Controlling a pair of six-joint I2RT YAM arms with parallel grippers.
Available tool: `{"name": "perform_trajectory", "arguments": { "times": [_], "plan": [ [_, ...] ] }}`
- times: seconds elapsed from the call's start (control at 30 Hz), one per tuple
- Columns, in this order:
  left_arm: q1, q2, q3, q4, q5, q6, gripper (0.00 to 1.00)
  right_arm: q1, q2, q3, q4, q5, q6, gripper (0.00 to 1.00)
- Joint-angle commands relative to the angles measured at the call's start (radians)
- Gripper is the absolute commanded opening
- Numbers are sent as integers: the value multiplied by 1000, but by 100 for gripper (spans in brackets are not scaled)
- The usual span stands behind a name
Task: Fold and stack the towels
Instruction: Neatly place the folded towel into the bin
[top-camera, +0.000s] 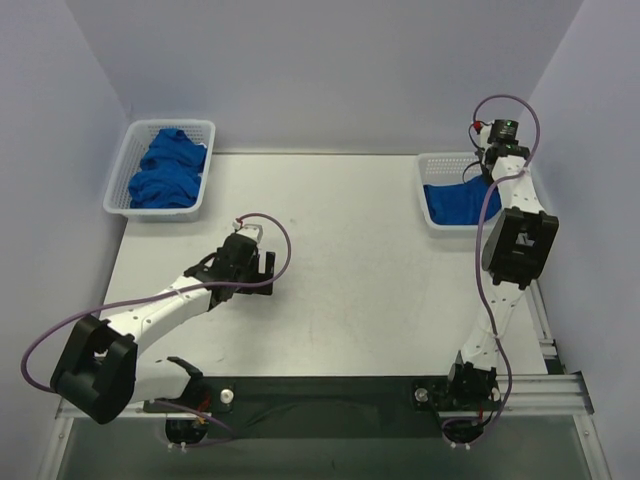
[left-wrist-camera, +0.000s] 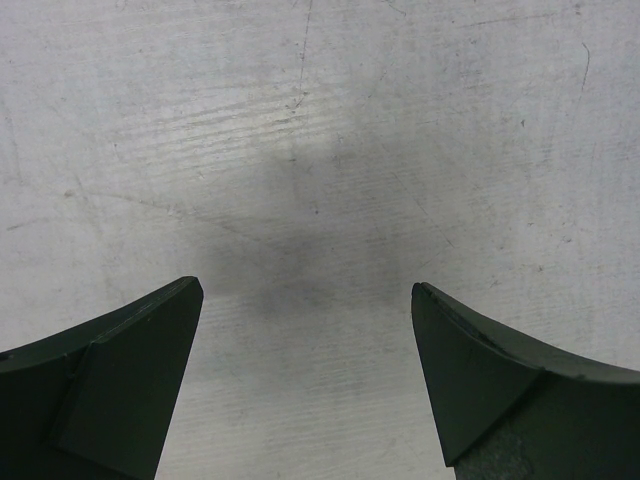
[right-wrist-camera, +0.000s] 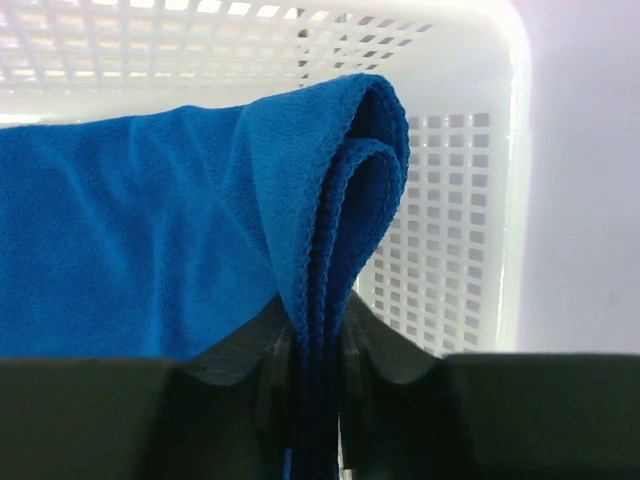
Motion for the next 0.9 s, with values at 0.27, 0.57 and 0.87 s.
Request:
{"name": "perform_trajectory", "arguments": {
  "times": [0.27,0.57,0.87],
  "plan": [
    [0,-6,49,-13,10,1,97,-12,45,-18,56,181,45,34],
    [0,-18,74,-32,6,1,98,0,-41,-48,57,221,103,66],
    [1,-75,121,-64,3,-24,98,37,-208,-246,47,-198,301,52]
  ]
}}
